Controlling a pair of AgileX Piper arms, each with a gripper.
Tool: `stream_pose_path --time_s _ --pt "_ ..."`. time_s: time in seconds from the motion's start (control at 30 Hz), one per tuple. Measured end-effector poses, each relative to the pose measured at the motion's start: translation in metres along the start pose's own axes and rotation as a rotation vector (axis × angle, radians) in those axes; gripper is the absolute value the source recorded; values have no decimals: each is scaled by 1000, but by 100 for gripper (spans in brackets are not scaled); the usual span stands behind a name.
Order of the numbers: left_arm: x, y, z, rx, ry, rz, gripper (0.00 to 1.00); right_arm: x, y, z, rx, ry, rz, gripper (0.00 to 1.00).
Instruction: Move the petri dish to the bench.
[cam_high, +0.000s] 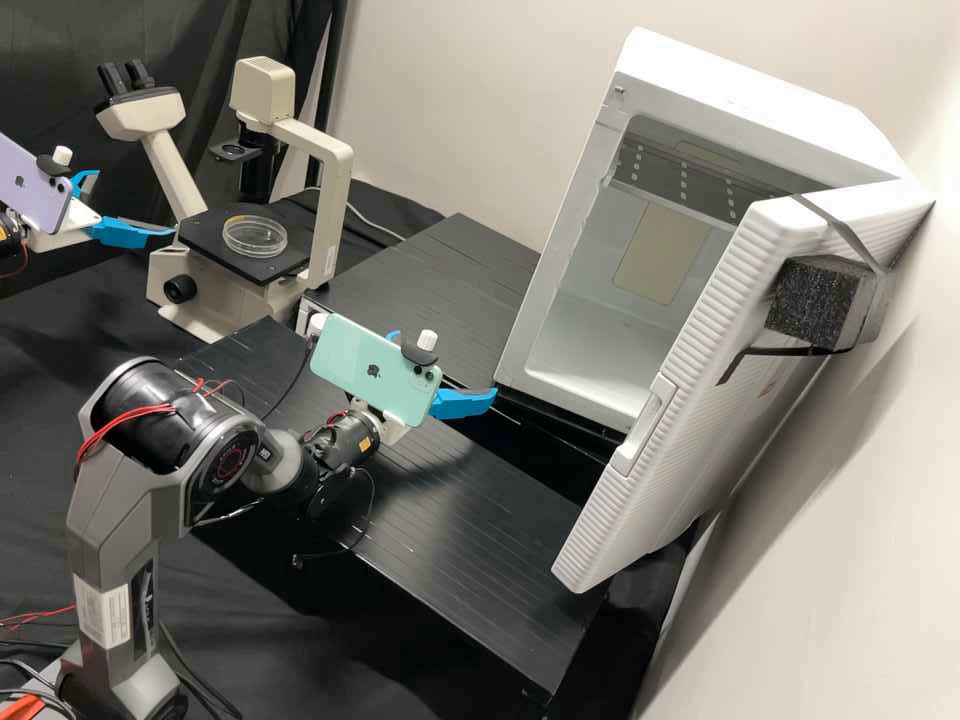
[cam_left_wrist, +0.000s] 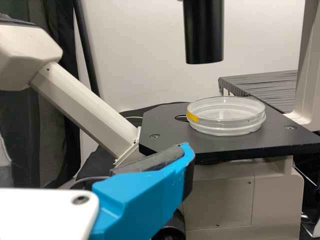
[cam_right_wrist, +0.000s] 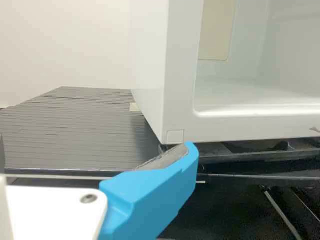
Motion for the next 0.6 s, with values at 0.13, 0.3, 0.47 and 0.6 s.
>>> stream_pose_path --time_s 0.13,0.3,0.47,0.6 --pt "0 0 0 0 0 0 100 0 0 0 0 0 0 100" --pt "0 0 0 0 0 0 100 0 0 0 0 0 0 100" --pt "0 0 0 0 0 0 100 -15 -2 2 2 0 1 100" --pt "0 0 0 0 0 0 100 -41 -1 -5 23 44 16 100"
